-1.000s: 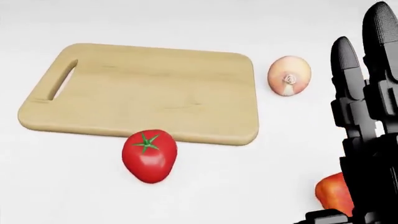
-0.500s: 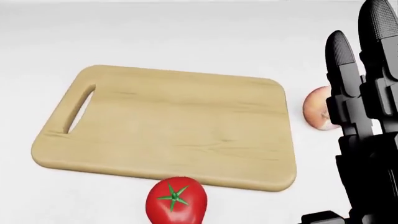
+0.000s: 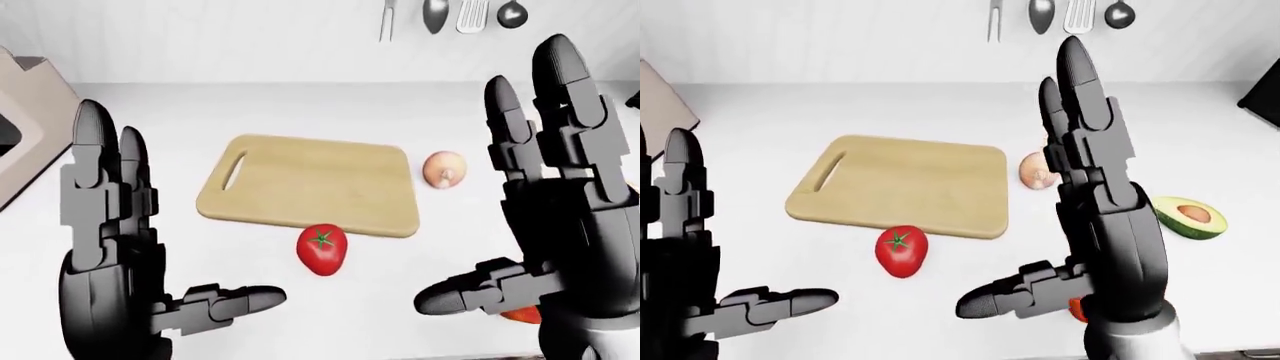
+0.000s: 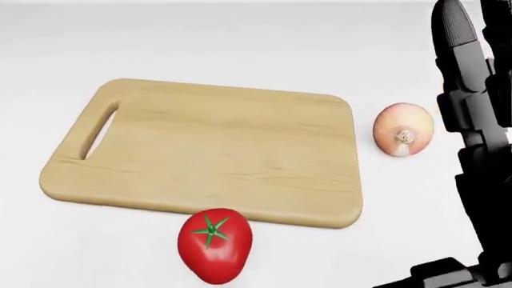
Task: Place the avocado, onion, tomato and bell pepper on the cutting board.
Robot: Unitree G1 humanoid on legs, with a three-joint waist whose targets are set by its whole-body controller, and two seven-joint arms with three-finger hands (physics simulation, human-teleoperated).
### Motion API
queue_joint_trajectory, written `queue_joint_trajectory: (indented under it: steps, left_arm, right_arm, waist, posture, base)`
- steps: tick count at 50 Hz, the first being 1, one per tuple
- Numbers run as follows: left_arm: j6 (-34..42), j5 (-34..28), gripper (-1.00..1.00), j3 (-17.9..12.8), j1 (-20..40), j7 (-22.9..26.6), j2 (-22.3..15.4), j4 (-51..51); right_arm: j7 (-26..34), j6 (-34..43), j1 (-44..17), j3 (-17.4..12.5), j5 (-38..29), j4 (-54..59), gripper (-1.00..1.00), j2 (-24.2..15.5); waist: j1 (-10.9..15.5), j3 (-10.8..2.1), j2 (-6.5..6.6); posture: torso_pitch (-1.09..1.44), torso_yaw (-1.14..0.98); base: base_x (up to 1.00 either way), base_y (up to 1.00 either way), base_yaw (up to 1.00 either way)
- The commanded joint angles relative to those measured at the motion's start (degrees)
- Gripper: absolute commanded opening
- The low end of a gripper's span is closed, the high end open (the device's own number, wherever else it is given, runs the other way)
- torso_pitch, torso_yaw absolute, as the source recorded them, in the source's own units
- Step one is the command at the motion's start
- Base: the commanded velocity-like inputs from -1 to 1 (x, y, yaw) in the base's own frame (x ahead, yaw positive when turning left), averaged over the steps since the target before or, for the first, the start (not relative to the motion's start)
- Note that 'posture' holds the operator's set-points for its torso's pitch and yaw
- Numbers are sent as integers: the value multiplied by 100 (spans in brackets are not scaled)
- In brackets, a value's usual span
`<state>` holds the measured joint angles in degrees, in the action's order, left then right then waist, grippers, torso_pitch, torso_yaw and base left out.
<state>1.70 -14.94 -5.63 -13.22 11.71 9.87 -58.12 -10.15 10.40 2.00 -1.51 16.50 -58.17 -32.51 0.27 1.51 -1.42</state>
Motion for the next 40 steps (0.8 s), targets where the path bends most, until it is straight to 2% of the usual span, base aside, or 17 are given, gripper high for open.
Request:
queue_joint_trajectory:
  steps: [1, 2, 3, 6, 8, 10, 11, 13, 14, 15, 19, 21, 23, 30, 31, 37, 40]
  left_arm:
    - [-125, 23, 100, 7, 46, -31, 1, -187]
    - [-108, 20, 100, 11, 54, -36, -3, -187]
    - [-127, 14, 100, 18, 39, -38, -7, -187]
    - [-100, -4, 100, 18, 64, -36, -3, -188]
    - [-115, 7, 100, 5, 54, -38, -13, -188]
    - [-103, 14, 100, 10, 60, -46, -28, -188]
    - [-94, 4, 100, 20, 64, -48, -29, -188]
    - [-86, 13, 100, -1, 78, -55, -39, -188]
    - [-105, 20, 100, -6, 67, -58, -44, -188]
    - [-64, 39, 100, -23, 97, -63, -57, -188]
    - [-93, 25, 100, -7, 80, -73, -65, -188]
    - [-54, 35, 100, -30, 108, -80, -75, -188]
    - [-63, 29, 100, -14, 92, -88, -79, -188]
    - [-73, 14, 100, -6, 81, -84, -71, -188]
    - [-74, 13, 100, -5, 80, -83, -70, -188]
    - [-98, -18, 100, 13, 68, -60, -38, -188]
    - [-110, -56, 100, 37, 63, -52, -20, -188]
  right_arm:
    - [-1393, -378, -183, -430, 1300, -180, 100, -1275]
    - [-1874, -626, -74, -727, 1801, -182, 100, -2005]
    - [-2190, -853, 78, -885, 2085, -183, 100, -2487]
    - [-2614, -1226, 584, -1711, 2771, -183, 100, -3302]
    - [-2634, -1244, 896, -2361, 3180, -183, 100, -3495]
    - [-2416, -1119, 1233, -3132, 3525, -183, 100, -3330]
    - [-2300, -1059, 1307, -3318, 3610, -183, 100, -3249]
    - [-1748, -543, 1680, -4799, 4353, -183, 100, -2786]
    - [-1532, -205, 1721, -5422, 4739, -183, 100, -2620]
    - [-1328, 104, 1695, -5883, 5036, -183, 100, -2513]
    - [-822, 1430, 1286, -7388, 6027, -183, 100, -2021]
    - [-602, 2000, 1142, -7894, 6229, -183, 100, -1785]
    - [-315, 2291, 1072, -8228, 6234, -183, 100, -1464]
    - [728, 2817, 1089, -8880, 5625, -129, 100, -619]
    - [760, 2852, 1058, -8895, 5609, -127, 100, -608]
    - [2124, 2744, 1199, -9276, 4560, 696, 100, -84]
    - [2695, 2475, 1197, -9227, 3989, 1219, 100, 157]
  waist:
    - [10, -58, -59]
    - [15, -47, -75]
    - [25, -27, -86]
    - [44, 35, -117]
    - [37, 63, -153]
    - [25, 84, -184]
    - [21, 90, -199]
    - [14, 97, -229]
    - [23, 95, -247]
    - [33, 101, -261]
    - [33, 132, -285]
    - [33, 135, -291]
    - [38, 135, -296]
    - [66, 136, -269]
    - [70, 138, -262]
    - [69, 126, -226]
    - [65, 122, -217]
  posture:
    - [0, 0]
    - [0, 0]
    - [0, 0]
    - [0, 0]
    - [0, 0]
    - [0, 0]
    - [0, 0]
    - [0, 0]
    - [0, 0]
    - [0, 0]
    - [0, 0]
    - [0, 0]
    - [0, 0]
    - [0, 0]
    - [0, 0]
    - [0, 0]
    - [0, 0]
  base:
    - [0, 0, 0]
    - [0, 0, 0]
    - [0, 0, 0]
    - [0, 0, 0]
    - [0, 0, 0]
    - [0, 0, 0]
    - [0, 0, 0]
    - [0, 0, 0]
    - [0, 0, 0]
    - [0, 0, 0]
    - [0, 0, 0]
    - [0, 0, 0]
    - [0, 0, 0]
    - [0, 0, 0]
    - [0, 0, 0]
    - [0, 0, 0]
    - [0, 0, 0]
